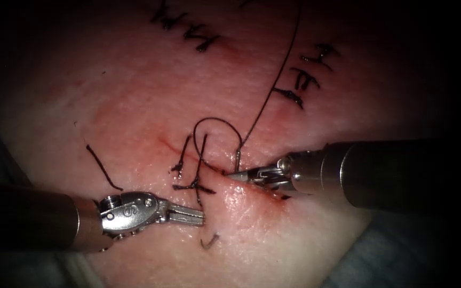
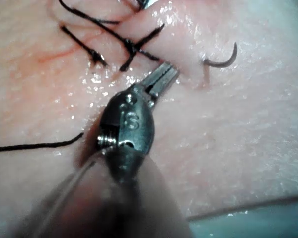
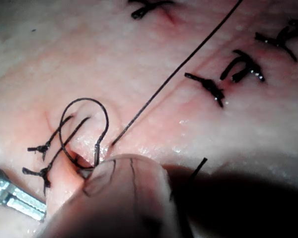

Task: Wound Closure
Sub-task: Throw the needle through the bottom of the skin with the right tool, then using the left tool, grab the needle and pull it through.

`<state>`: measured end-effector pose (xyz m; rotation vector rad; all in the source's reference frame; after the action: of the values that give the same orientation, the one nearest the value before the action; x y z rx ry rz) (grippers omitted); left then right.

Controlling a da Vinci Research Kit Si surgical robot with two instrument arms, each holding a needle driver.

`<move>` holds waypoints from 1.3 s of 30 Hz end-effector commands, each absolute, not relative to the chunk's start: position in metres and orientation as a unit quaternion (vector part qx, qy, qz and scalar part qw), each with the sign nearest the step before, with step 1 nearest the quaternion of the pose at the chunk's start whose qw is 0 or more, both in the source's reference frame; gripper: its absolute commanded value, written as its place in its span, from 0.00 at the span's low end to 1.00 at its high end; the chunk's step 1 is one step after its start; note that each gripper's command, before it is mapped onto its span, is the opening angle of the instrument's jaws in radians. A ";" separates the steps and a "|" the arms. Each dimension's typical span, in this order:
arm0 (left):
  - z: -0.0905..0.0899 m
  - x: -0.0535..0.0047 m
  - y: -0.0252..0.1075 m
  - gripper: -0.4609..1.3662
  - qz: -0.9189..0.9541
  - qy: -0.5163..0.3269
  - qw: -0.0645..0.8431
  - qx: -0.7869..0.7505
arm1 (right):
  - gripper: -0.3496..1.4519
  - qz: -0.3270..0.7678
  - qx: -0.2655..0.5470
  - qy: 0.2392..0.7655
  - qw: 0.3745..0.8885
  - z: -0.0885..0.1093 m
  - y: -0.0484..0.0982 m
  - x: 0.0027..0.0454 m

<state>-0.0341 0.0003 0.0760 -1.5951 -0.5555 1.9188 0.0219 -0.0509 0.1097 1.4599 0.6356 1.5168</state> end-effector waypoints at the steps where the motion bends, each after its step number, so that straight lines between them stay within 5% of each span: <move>1: 0.076 -0.0341 0.000 0.06 0.718 -0.210 0.287 -0.598 | 0.00 0.612 0.593 0.258 0.455 0.109 -0.051 0.0219; 6: 0.076 -0.0341 0.000 0.06 0.718 -0.210 0.287 -0.598 | 0.00 0.626 0.578 0.258 0.456 0.110 -0.051 0.0219; 10: 0.076 -0.0341 0.000 0.06 0.718 -0.210 0.287 -0.598 | 0.00 0.614 0.506 0.344 0.499 0.111 -0.049 0.0216; 13: 0.076 -0.0341 0.000 0.06 0.718 -0.210 0.287 -0.598 | 0.31 0.569 0.446 0.428 0.542 0.112 -0.047 0.0210; 18: 0.076 -0.0340 0.000 0.06 0.718 -0.210 0.287 -0.598 | 0.49 0.557 0.376 0.463 0.578 0.112 -0.045 0.0199; 22: 0.076 -0.0338 0.000 0.06 0.718 -0.212 0.285 -0.599 | 0.40 0.543 0.340 0.478 0.601 0.112 -0.043 0.0186; 24: 0.076 -0.0336 0.000 0.06 0.718 -0.212 0.285 -0.599 | 0.48 0.535 0.320 0.485 0.613 0.112 -0.042 0.0180; 27: 0.076 -0.0334 0.000 0.06 0.718 -0.212 0.285 -0.599 | 0.79 0.520 0.288 0.495 0.633 0.113 -0.040 0.0172; 29: 0.076 -0.0333 0.000 0.06 0.718 -0.212 0.284 -0.599 | 0.85 0.508 0.278 0.501 0.643 0.114 -0.039 0.0170; 39: 0.075 -0.0330 0.000 0.06 0.718 -0.214 0.284 -0.599 | 0.85 0.366 0.193 0.493 0.765 0.115 -0.036 0.0148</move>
<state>-0.0330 -0.0001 0.0753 -1.6002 -0.5664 1.9203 0.0150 -0.0363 0.1146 0.4064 1.0760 0.7702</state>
